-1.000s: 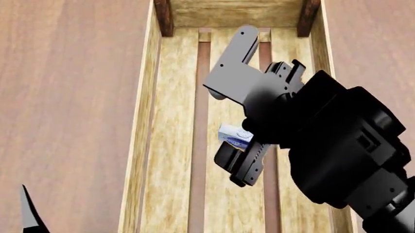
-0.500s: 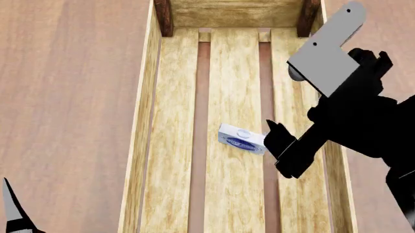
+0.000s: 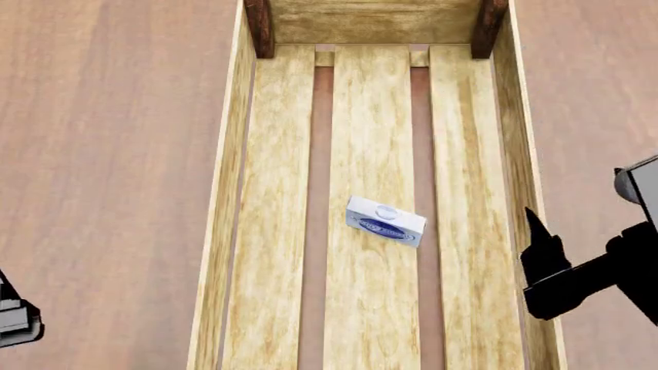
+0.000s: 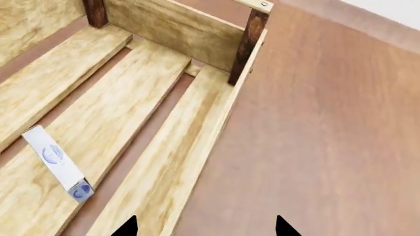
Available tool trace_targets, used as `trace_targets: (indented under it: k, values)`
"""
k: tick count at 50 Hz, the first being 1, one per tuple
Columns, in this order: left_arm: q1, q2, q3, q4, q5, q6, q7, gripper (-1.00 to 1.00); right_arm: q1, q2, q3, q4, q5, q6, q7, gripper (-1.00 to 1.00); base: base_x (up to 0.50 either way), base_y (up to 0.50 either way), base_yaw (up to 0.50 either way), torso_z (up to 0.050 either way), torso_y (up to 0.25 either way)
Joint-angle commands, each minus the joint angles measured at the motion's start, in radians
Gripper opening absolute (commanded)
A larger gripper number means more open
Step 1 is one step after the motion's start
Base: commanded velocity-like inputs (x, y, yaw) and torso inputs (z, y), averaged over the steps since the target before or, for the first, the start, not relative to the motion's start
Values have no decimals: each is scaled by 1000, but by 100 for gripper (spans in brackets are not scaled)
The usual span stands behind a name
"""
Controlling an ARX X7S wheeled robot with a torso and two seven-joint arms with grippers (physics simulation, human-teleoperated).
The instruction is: Pick up the cream cheese and put it in the tray.
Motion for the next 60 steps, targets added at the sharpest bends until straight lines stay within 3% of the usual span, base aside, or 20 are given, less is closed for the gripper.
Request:
trace_targets:
  k: [1,7,16,29,40,46,50,53,60]
  values:
    - [-109,-47,-44,55,-102,-118,55,100,-263,-2,171,-92,23,-159,112,100,0,0,0,0,0]
    - [-138,-67,-43,108,-91,-163,57,100,-361,-18,204,-182,9,-221,146,100,0,0,0,0,0]
    - [-147,-105,-58,225,-92,-196,61,100,-366,-30,168,-296,-42,-212,217,100,0,0,0,0,0]
    - [-175,-137,-58,333,-87,-248,69,100,-339,-78,224,-455,-77,-174,405,100,0,0,0,0,0]
    - [-122,-178,-74,467,-49,-273,54,100,-320,-67,275,-478,-34,-144,423,100,0,0,0,0,0]
    - [-61,-216,-139,615,-88,-296,44,100,-334,-95,333,-527,-37,-160,485,100,0,0,0,0,0]
    - [-15,-213,-180,648,-84,-246,24,100,-385,-128,379,-570,-73,-229,517,100,0,0,0,0,0]
    - [-8,-166,-198,609,-10,-136,-24,100,-444,-168,420,-607,-75,-300,518,100,0,0,0,0,0]
    - [-41,-155,-188,593,5,-128,-30,100,-515,-186,366,-650,-181,-375,522,100,0,0,0,0,-1]
